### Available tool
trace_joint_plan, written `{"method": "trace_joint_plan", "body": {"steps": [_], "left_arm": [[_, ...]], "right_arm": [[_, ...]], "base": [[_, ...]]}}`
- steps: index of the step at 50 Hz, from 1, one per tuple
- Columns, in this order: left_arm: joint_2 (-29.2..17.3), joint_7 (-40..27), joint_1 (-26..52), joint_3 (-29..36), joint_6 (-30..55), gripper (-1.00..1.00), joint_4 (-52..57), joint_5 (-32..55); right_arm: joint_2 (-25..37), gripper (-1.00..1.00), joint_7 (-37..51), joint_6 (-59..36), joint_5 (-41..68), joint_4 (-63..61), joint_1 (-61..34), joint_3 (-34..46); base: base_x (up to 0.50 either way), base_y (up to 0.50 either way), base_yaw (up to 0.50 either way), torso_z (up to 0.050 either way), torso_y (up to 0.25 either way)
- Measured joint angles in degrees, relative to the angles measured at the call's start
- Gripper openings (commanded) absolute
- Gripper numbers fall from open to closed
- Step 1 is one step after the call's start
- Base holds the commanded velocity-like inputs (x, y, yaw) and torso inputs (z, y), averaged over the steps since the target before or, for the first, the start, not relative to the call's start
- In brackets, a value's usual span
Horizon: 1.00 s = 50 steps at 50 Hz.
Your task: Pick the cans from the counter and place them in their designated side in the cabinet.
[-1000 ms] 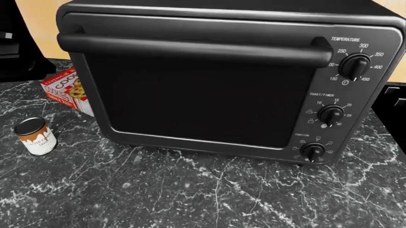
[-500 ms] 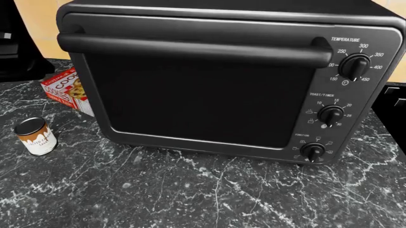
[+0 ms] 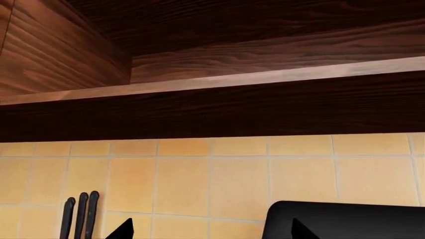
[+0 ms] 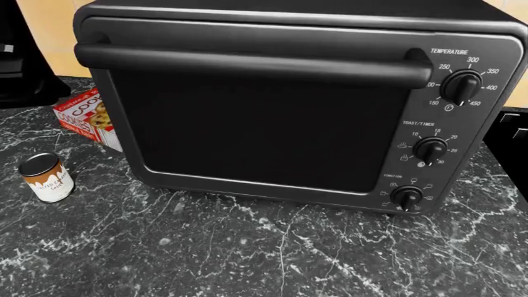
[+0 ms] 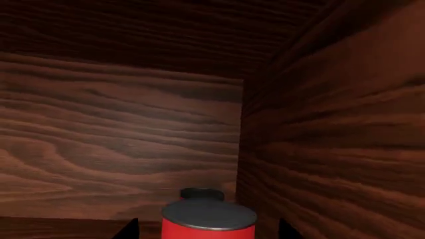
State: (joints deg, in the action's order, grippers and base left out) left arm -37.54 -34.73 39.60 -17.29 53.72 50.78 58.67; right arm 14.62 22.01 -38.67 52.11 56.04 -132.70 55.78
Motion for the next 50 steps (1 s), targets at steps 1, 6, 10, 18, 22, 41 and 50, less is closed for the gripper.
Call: {"method": "trace_joint_plan", "body": {"steps": [1,6,10,18,22,41,50], "left_arm": [[-0.02,-0.02,-0.02,-0.02,-0.03,1.0,0.0,0.03],[-0.11,-0.11,-0.17,-0.18,-0.2,1.0,0.01,0.2],[-0.19,-0.22,-0.24,-0.3,-0.29,1.0,0.02,0.4],[-0.39,-0.57,-0.26,-0.55,-0.35,1.0,0.04,1.16],[-0.49,-0.65,-0.3,-0.62,-0.45,1.0,0.08,1.45],[-0.6,-0.23,-1.07,-0.15,-1.33,1.0,0.22,0.99],[-0.42,0.32,-1.98,0.74,-1.92,1.0,0.44,0.12]], "right_arm": [[-0.01,1.0,-0.09,0.11,-0.14,-0.25,-0.18,-0.17],[0.13,1.0,-0.47,0.04,-1.36,-2.57,-0.91,-1.36],[0.38,1.0,-0.76,-0.7,-2.8,-5.15,-1.28,-2.48],[1.45,1.0,-0.74,-2.63,-4.23,-11.08,-0.76,-4.65],[2.34,1.0,-0.32,-3.67,-4.33,-14.5,-0.1,-5.63],[5.98,1.0,0.13,-6.27,-1.43,-30.36,3.91,-9.12],[6.97,1.0,0.6,-6.28,0.67,-35.34,6.23,-10.78]], "base": [[0.0,0.0,0.0,0.0,0.0],[0.0,0.0,0.0,0.0,0.0],[-0.02,0.0,0.0,0.0,0.0],[-0.3,-0.04,0.0,0.0,0.0],[-0.4,0.04,0.0,0.0,0.0],[-0.32,0.41,0.0,0.0,0.0],[-0.13,0.49,0.0,0.0,0.0]]}}
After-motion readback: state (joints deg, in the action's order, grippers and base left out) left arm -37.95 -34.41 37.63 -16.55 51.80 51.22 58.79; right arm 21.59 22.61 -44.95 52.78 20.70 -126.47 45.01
